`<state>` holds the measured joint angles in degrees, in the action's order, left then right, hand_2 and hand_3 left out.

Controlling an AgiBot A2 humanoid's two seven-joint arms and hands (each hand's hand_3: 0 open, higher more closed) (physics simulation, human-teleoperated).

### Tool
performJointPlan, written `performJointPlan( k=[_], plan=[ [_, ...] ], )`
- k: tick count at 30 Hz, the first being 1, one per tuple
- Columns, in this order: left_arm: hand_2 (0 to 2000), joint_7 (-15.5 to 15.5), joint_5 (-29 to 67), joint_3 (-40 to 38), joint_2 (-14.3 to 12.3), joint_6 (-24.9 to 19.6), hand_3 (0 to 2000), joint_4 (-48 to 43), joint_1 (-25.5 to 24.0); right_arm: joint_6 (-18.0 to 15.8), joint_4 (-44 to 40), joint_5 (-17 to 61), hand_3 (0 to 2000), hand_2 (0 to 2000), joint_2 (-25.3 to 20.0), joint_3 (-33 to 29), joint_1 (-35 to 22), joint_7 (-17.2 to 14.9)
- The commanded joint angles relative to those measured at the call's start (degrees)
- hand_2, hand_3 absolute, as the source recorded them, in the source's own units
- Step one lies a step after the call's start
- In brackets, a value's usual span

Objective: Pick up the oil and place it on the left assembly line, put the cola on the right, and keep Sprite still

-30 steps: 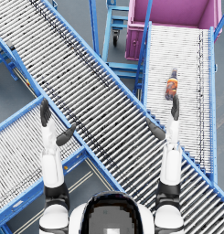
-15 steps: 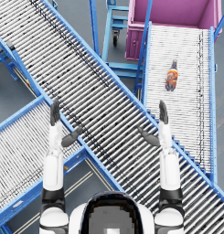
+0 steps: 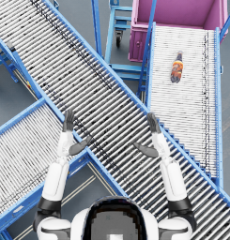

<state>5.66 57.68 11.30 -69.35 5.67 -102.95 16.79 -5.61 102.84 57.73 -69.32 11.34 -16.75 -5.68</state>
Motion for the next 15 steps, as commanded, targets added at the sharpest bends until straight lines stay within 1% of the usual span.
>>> performJointPlan(
  k=[1, 15],
  plan=[
    [0, 0.03, -0.11, 0.08, 0.06, 0.03, 0, 0.01, -0.06, -0.03, 0.02, -0.13, 0, 0, 0.05, 0.07, 0.05, -0.03],
    [0, 0.11, -0.39, 0.28, 0.2, 0.11, 0, 0.04, -0.21, -0.1, 0.07, -0.44, 0, 0, 0.17, 0.25, 0.17, -0.11]
  ],
)
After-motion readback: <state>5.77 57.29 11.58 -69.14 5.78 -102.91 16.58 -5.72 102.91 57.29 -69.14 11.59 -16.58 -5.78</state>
